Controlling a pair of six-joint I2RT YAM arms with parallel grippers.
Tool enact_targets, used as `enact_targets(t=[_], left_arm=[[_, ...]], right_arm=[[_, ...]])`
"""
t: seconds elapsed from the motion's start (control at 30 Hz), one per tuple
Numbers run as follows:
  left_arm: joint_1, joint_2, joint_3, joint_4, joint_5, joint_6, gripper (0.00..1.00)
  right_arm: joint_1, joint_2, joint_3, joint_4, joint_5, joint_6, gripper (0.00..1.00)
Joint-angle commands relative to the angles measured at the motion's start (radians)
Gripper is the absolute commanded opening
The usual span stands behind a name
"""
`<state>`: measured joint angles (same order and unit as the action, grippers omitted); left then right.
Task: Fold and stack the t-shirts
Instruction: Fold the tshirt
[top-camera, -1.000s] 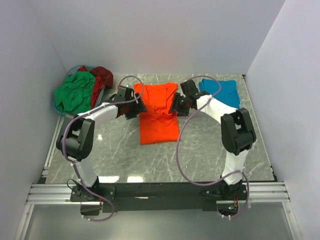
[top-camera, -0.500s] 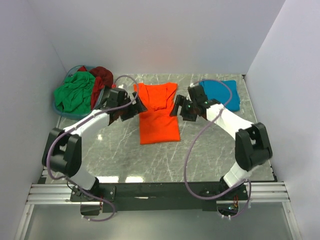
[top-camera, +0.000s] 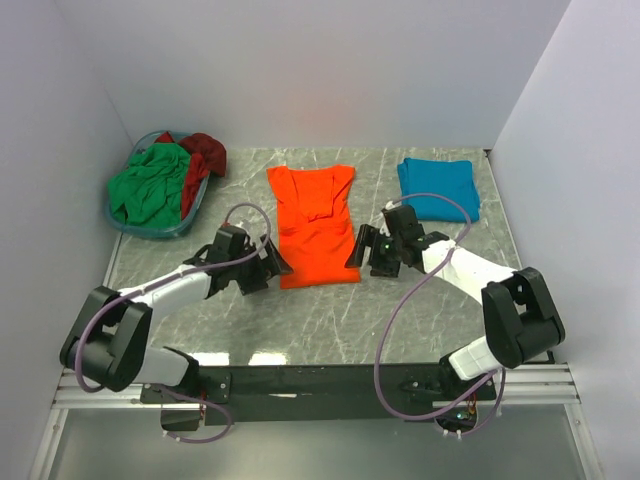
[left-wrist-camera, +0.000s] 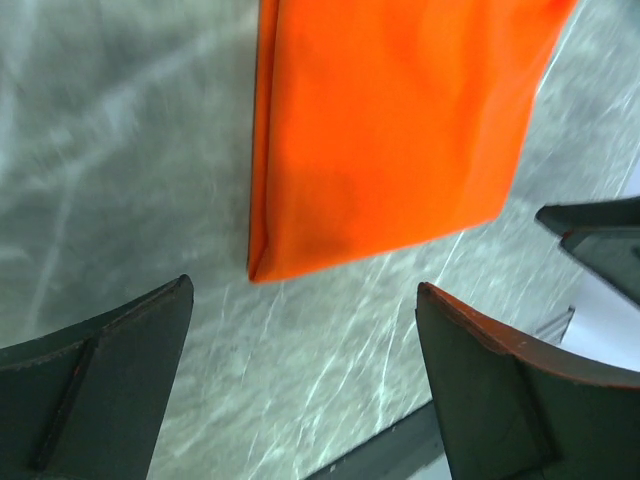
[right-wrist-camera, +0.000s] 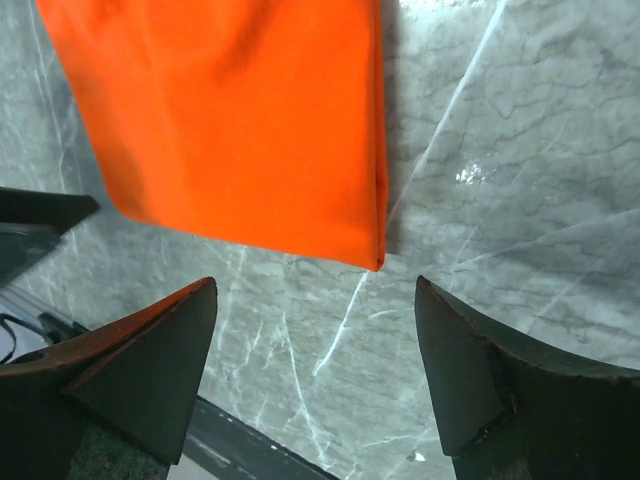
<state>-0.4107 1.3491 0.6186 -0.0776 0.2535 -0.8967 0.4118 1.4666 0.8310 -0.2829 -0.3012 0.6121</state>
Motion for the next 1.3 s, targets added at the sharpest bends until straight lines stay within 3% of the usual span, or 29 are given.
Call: enact_targets(t=[0.0,0.13,0.23,0.27,0.37,0.6,0.67,0.87,0.93,1.0,1.03,1.07,1.27], left_arm=[[-0.02,0.024,-0.019,0.113,0.058,-0.041,0.97],[-0.025,0.093,0.006,0.111,0.073,-0.027,0.84],[-0.027,0.128,0.01,0.118,0.089,-0.025,0.69],[-0.028,0.14,0.012,0.111,0.086,-0.018,0.53],[-0.028,0.154,0.01,0.081,0.064,-0.016,0.35],[-0.03,0.179,0.007,0.081,0.052,-0.007,0.13],[-0.03,0.185,0.012,0.053,0.041,-0.005,0.01],[-0.03,0.202,0.01,0.061,0.052,0.005,0.0],[-0.03,0.202,0.006,0.068,0.061,0.005,0.0],[-0.03,0.199,0.006,0.068,0.066,0.002,0.0],[-0.03,0.196,0.007,0.067,0.066,0.005,0.0],[-0.03,0.187,0.01,0.062,0.066,0.011,0.0],[-0.036,0.029,-0.023,0.021,0.093,0.027,0.0]], right_arm=[[0.009,0.001,-0.004,0.07,-0.024,0.021,0.85],[0.009,0.029,-0.003,0.077,-0.016,0.029,0.82],[0.009,0.055,0.008,0.067,-0.001,0.031,0.8],[0.009,0.07,0.011,0.062,0.0,0.031,0.79],[0.009,0.089,0.023,0.06,-0.001,0.031,0.77],[0.009,0.126,0.023,0.065,-0.003,0.037,0.66],[0.009,0.141,0.022,0.071,-0.004,0.038,0.62],[0.009,0.173,0.02,0.076,-0.012,0.034,0.47],[0.009,0.182,0.017,0.085,-0.021,0.035,0.28],[0.007,0.184,0.019,0.088,-0.048,0.035,0.17],[0.01,0.175,0.016,0.09,-0.055,0.034,0.04],[0.012,0.169,0.016,0.082,-0.059,0.031,0.0],[0.013,0.054,0.01,-0.004,-0.13,-0.031,0.0]])
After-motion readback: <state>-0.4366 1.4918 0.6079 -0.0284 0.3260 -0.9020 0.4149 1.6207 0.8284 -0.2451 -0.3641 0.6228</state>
